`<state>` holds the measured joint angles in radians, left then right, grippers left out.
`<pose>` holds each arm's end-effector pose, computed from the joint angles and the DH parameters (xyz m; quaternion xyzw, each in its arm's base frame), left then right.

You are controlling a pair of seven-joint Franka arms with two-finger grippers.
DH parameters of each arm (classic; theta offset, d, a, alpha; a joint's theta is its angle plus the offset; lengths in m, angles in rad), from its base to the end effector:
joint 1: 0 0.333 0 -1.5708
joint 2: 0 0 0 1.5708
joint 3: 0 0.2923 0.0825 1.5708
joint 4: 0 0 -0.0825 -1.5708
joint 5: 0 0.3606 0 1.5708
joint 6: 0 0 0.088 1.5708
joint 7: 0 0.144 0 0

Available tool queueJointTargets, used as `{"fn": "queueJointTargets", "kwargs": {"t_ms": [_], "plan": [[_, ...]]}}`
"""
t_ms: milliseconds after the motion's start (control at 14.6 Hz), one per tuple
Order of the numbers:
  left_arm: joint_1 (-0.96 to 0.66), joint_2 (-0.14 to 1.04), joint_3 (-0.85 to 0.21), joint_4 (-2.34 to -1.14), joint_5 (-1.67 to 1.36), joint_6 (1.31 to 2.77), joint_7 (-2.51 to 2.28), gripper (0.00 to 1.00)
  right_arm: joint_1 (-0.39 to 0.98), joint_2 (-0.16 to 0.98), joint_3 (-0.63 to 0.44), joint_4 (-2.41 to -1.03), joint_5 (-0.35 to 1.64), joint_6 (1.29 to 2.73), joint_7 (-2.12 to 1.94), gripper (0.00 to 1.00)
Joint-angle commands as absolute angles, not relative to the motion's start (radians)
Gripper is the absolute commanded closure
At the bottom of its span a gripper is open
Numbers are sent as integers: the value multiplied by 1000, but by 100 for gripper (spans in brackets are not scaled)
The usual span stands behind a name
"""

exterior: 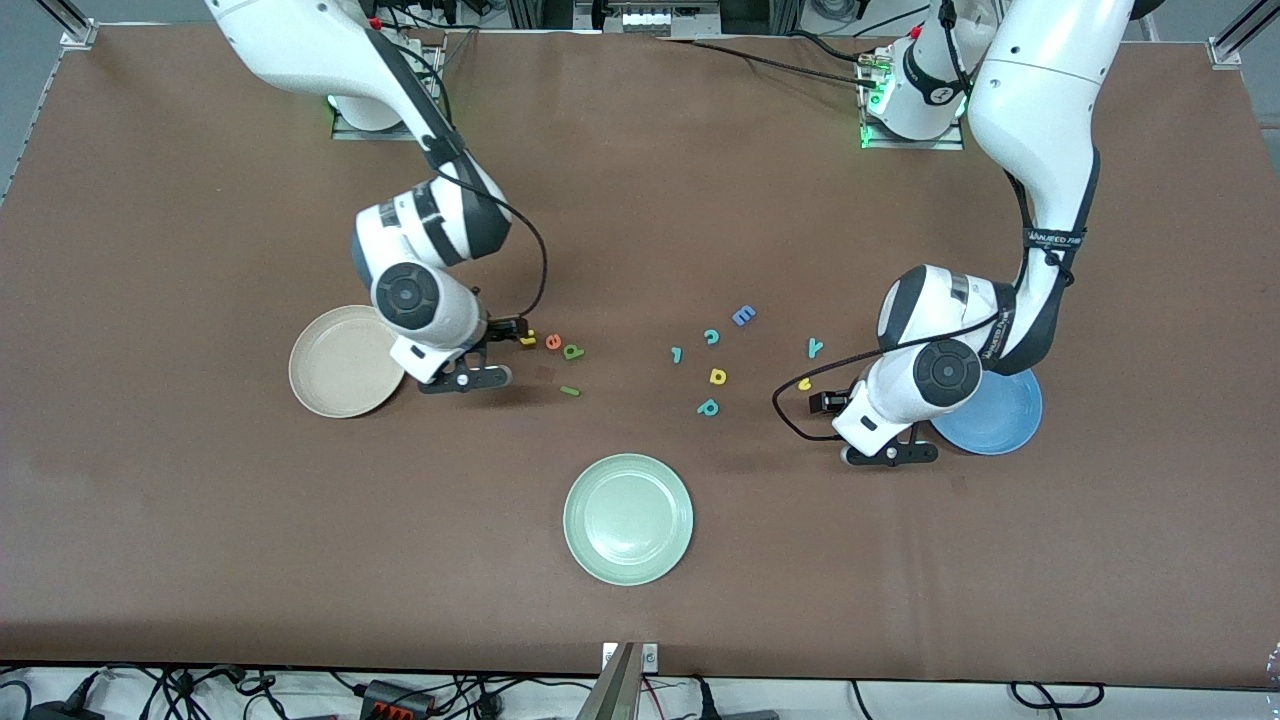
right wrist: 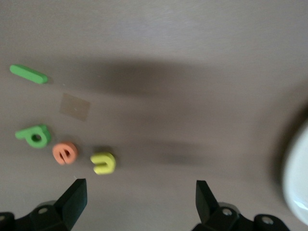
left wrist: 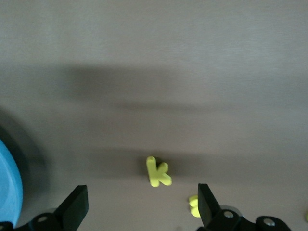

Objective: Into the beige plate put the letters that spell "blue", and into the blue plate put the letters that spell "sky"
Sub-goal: 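Reach the left gripper to the yellow k while the right gripper reaches the yellow u, then grasp the yellow k with the left gripper while the right gripper grasps the u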

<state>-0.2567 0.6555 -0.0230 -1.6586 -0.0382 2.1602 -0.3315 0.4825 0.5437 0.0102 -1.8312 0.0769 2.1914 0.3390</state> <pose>0.6048 -0.1757 0.1755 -0.9960 -0.0394 0.0799 0.0020 0.5190 0.2843 0.1805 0.9940 0.0508 -0.0966 0.0079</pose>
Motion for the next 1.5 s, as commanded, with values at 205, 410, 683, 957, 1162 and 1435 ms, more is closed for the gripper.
{"fn": "queueJointTargets", "kwargs": {"t_ms": [205,410,683,957,1162,1435], "plan": [[-258,673,-25,-1661,-28,2177,-341,1,526,589,0,-1824,81,2240,396,18],[-265,675,-26,-1724,-28,2256,-341,9,534,597,0,-1825,81,2246,397,18],[-265,670,-28,-1749,-28,2301,-334,27,540,620,0,-1825,84,2258,399,20],[-267,669,-28,-1749,-26,2307,-334,35,546,624,2,-1825,84,2258,399,22],[-276,672,-28,-1749,-26,2312,-334,37,551,627,2,-1825,84,2258,399,27],[-276,678,-28,-1752,-26,2312,-333,51,552,634,2,-1825,83,2261,399,33]]}}
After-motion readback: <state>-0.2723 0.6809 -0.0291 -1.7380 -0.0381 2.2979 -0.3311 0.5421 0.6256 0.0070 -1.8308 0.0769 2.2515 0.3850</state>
